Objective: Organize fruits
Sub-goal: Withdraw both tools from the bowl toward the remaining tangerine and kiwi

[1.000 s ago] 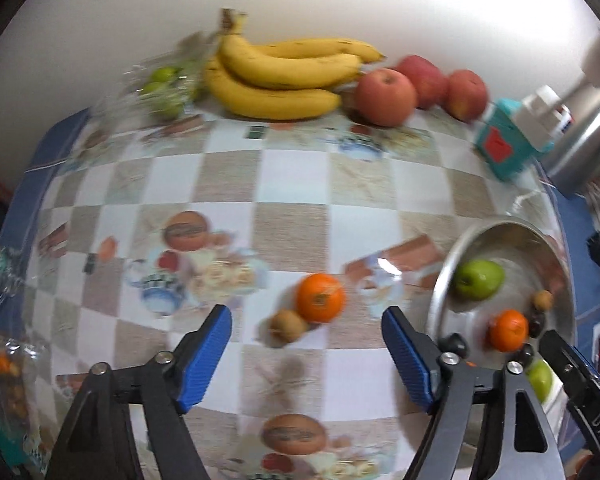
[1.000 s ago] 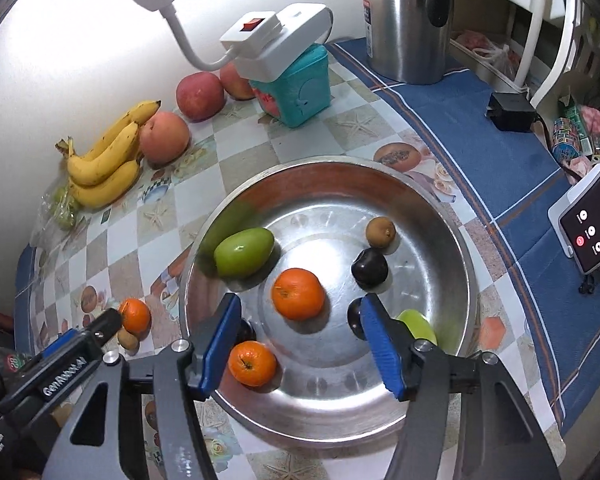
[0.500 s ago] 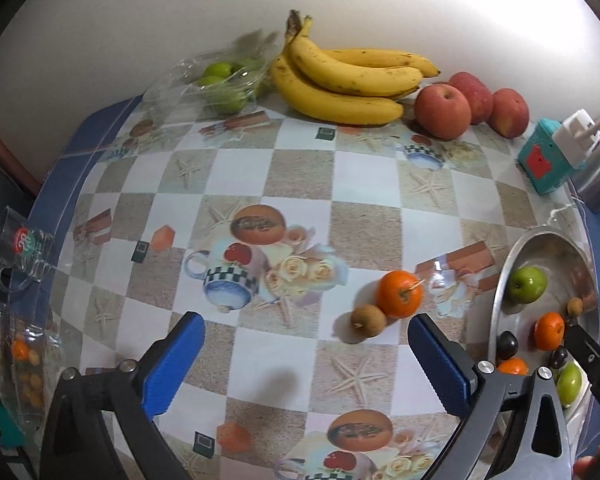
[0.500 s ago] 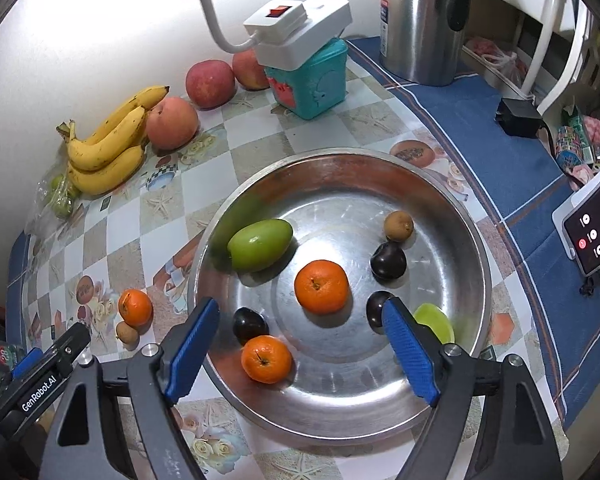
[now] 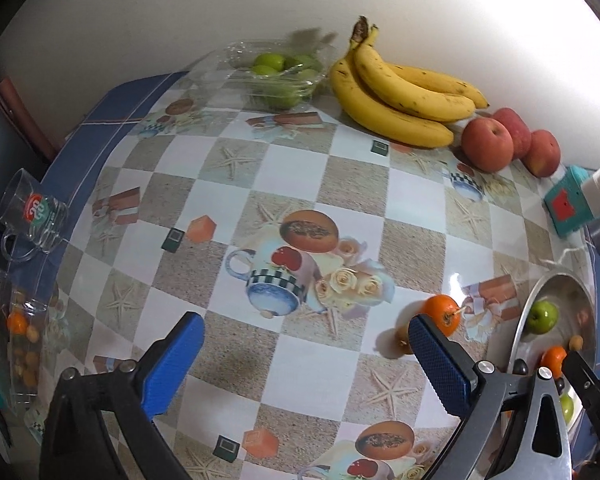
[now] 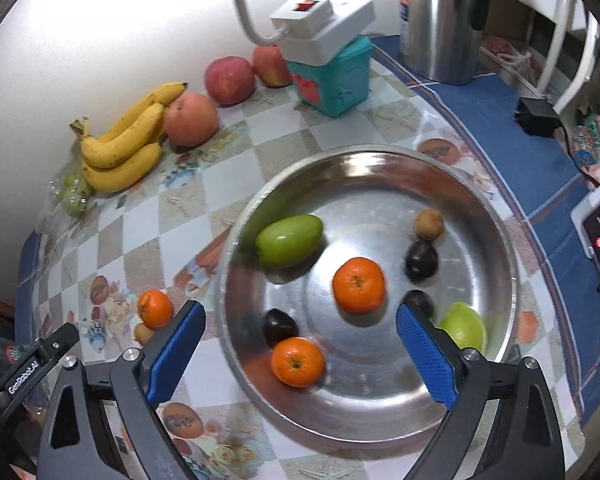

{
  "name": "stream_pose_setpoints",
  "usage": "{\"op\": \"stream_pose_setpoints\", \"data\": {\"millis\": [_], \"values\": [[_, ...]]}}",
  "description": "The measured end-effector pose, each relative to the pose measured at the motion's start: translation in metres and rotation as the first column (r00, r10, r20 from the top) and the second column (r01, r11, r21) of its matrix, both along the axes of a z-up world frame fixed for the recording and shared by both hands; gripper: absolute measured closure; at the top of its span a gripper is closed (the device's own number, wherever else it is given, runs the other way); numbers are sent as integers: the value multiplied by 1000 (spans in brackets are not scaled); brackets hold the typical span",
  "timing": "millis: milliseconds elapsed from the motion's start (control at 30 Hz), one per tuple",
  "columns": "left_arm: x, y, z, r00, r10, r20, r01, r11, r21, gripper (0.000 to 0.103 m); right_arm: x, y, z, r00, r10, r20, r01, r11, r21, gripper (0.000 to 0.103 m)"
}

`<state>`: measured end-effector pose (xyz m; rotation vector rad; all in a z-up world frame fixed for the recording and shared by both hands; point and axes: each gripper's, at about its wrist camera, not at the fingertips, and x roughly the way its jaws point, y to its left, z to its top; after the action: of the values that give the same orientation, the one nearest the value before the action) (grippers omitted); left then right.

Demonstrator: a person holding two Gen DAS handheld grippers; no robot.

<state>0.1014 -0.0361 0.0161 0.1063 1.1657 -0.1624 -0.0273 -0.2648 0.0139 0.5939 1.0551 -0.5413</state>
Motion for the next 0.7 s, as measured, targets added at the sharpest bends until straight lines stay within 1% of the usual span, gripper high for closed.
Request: {"op": "stream_pose_setpoints", "data": {"millis": [67, 200, 267, 400, 700], "values": [[2, 4, 0, 1000, 7, -4, -7, 1000, -7, 0, 5, 5, 0, 1000, 23, 4, -23, 1000, -4, 7], [5, 9, -3, 999, 26, -20, -26, 1000, 2, 0, 21, 21, -5, 995, 94, -17, -95, 995, -20, 7], [7, 12, -6, 999, 33, -33, -33, 999, 5, 0, 27, 27, -7, 992, 125, -13, -125, 992, -7, 7], [10, 15, -13, 998, 43, -48, -41, 998, 41, 0, 36, 39, -11, 985, 170, -3, -170, 985, 19, 7], [17, 23, -19, 996, 63, -68, -61, 997, 41, 0, 54, 57, -10, 975, 223, 12, -223, 975, 21, 7]]}}
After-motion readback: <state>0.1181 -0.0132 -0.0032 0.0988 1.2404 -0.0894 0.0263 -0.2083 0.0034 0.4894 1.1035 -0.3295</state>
